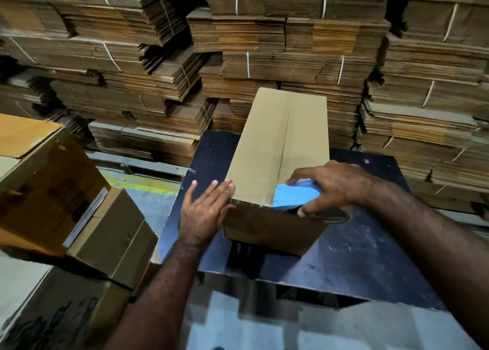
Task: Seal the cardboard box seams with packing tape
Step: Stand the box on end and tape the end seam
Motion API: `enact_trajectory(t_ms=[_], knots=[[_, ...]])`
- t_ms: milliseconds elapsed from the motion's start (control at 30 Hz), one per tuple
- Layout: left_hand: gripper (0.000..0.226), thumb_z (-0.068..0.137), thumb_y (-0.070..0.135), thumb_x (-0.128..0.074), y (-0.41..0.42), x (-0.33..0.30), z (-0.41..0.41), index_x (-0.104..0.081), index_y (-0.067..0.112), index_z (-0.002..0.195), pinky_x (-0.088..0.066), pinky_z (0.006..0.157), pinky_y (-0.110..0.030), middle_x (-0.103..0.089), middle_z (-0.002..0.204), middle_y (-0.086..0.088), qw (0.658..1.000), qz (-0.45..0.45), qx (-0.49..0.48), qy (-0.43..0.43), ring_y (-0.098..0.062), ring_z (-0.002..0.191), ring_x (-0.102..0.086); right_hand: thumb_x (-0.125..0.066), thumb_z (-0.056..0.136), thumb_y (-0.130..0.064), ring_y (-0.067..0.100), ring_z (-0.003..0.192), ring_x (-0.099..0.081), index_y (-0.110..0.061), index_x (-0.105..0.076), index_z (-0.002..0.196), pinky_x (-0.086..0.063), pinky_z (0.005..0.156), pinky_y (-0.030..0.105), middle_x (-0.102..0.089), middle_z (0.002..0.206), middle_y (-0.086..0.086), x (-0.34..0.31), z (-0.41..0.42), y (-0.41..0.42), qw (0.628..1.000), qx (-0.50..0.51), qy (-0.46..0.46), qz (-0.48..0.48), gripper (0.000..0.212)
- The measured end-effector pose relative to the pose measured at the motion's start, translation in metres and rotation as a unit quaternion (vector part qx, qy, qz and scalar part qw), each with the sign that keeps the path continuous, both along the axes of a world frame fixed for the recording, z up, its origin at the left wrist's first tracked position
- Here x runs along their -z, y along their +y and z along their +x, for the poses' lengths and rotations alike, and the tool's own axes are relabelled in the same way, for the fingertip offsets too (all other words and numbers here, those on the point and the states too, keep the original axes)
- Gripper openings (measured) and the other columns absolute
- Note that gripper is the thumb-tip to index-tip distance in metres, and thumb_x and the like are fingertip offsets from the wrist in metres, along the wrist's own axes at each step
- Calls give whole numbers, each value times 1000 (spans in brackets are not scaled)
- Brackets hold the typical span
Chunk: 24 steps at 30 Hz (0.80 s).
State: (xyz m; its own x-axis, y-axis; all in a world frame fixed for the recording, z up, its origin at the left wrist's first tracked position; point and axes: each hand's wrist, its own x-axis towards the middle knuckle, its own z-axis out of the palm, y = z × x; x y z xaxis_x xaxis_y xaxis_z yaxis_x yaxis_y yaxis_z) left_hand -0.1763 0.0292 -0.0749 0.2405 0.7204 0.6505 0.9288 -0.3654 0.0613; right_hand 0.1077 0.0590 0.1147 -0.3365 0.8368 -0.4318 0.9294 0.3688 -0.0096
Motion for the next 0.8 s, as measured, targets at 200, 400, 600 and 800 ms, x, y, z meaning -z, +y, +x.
enact_trajectory(t_ms=[200, 400, 600, 800], knots=[[44, 97, 42, -56, 4, -6, 0, -63, 22, 135, -41, 106, -51, -58, 143, 6, 1000, -29, 1, 11, -20, 130, -58, -70, 66, -73, 15, 101, -41, -51, -43, 132, -39, 81, 40, -54, 114, -8, 7, -15, 7, 1000, -12, -27, 3, 75], [58, 92, 40, -63, 5, -22, 32, -57, 9, 140, -34, 117, -46, -54, 147, -9, 995, -63, 59, 55, -26, 141, -47, -72, 69, -69, 15, 100, -40, -48, -44, 132, -36, 78, 39, -56, 121, -6, 10, -15, 5, 999, -6, -30, 11, 72], [52, 97, 39, -45, 16, -15, 50, -60, 7, 136, -42, 111, -43, -60, 141, -11, 991, -77, 93, 56, -26, 132, -56, -70, 71, -67, 13, 98, -40, -48, -44, 132, -38, 77, 38, -56, 120, -8, 11, -14, 5, 999, -18, -34, 23, 69], [53, 89, 25, -76, 21, -7, 42, -60, 8, 137, -42, 111, -43, -60, 141, -11, 991, -43, 119, 38, -26, 131, -57, -68, 70, -70, 13, 96, -45, -53, -41, 130, -46, 84, 40, -56, 112, -11, 7, 28, 2, 1000, 0, -30, -3, 69]])
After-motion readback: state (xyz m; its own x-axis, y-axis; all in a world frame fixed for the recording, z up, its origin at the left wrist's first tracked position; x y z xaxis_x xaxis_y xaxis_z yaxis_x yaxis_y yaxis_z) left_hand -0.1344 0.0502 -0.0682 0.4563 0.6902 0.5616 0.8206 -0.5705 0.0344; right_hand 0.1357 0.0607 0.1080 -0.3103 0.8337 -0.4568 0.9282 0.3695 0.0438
